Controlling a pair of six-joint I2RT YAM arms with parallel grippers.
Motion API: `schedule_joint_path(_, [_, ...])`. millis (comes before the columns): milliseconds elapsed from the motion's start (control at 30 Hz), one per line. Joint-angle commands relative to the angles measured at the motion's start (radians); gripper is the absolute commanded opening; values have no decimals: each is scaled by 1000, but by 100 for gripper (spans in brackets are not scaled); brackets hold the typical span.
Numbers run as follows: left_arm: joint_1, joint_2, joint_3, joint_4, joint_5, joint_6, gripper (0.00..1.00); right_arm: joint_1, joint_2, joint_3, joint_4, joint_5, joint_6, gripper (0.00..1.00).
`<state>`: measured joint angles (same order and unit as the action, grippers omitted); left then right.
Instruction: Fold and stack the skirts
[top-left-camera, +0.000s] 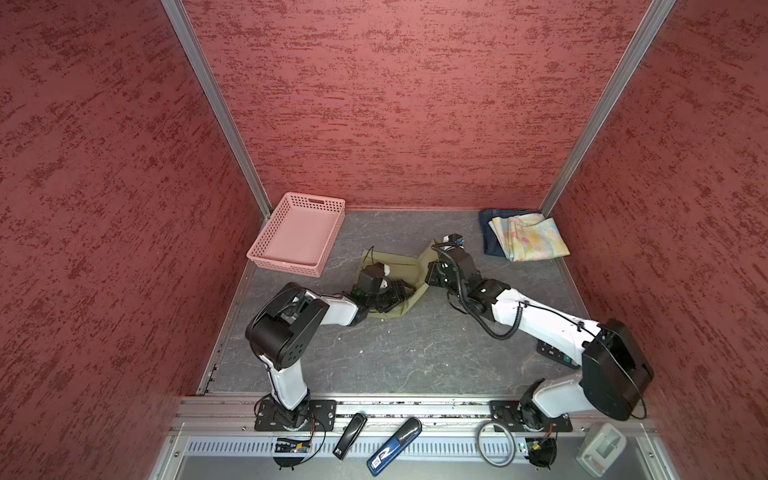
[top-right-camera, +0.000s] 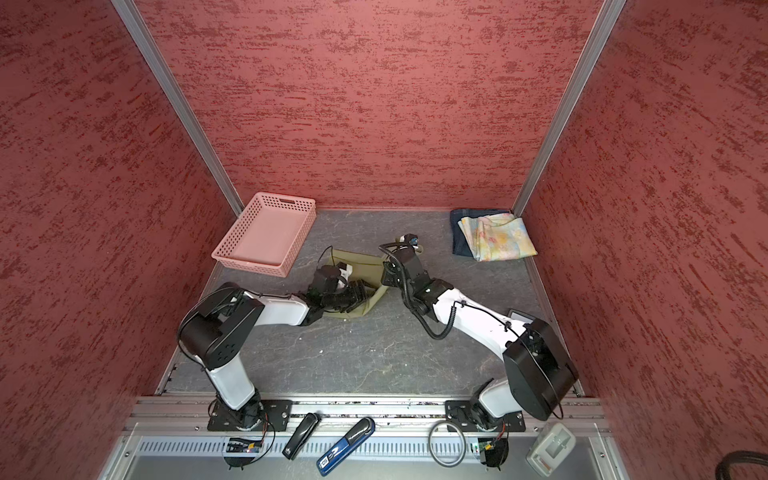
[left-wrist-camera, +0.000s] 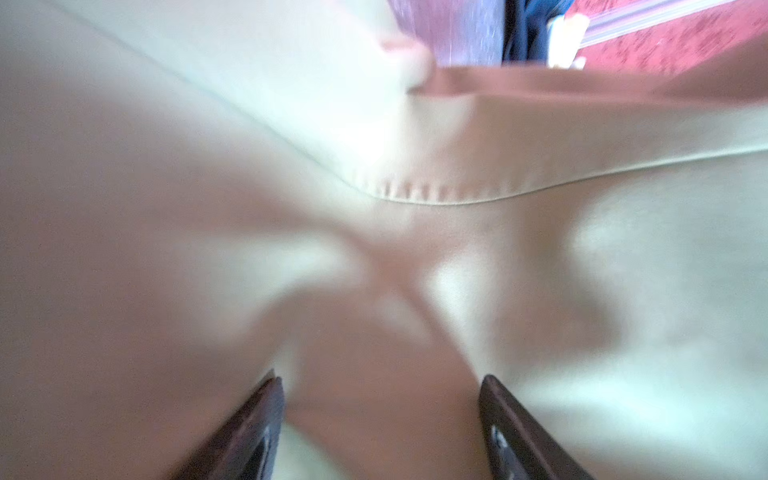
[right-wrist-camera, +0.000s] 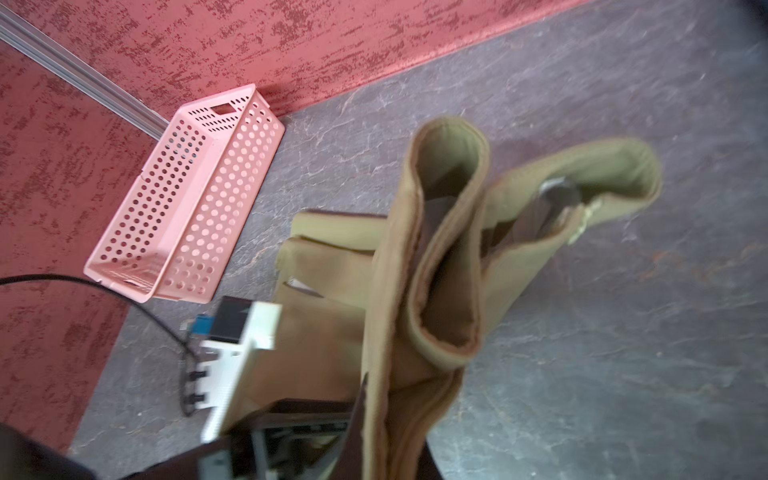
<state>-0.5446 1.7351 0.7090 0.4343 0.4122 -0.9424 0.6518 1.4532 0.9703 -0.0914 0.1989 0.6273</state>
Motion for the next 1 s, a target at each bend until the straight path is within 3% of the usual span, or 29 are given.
schedule_joint_path(0, [47, -115, -39, 24, 65, 33, 75, -33, -6, 28, -37, 13, -69, 0])
schedule_joint_path(133, [106, -250, -77, -67, 45, 55, 76, -63, -29, -5, -24, -1, -87, 0])
schedule_joint_path(367, [158, -364, -123, -341, -141, 128, 74, -67, -72, -63, -8, -10, -127, 0])
schedule_joint_path(500, [185, -331, -148, -387, -159, 141, 64, -69, -104, -89, -1, -20, -165, 0])
schedule_joint_path(600, [190, -304, -159, -400, -179, 147, 51, -75, -124, -106, 6, -26, -200, 0])
schedule_joint_path(833, [190, -261, -121, -452, -226, 204, 44, -111, -161, -148, 21, -79, -248, 0])
schedule_joint_path(967, [188, -192, -109, -438, -234, 222, 33, -119, -180, -148, 22, -103, -285, 0])
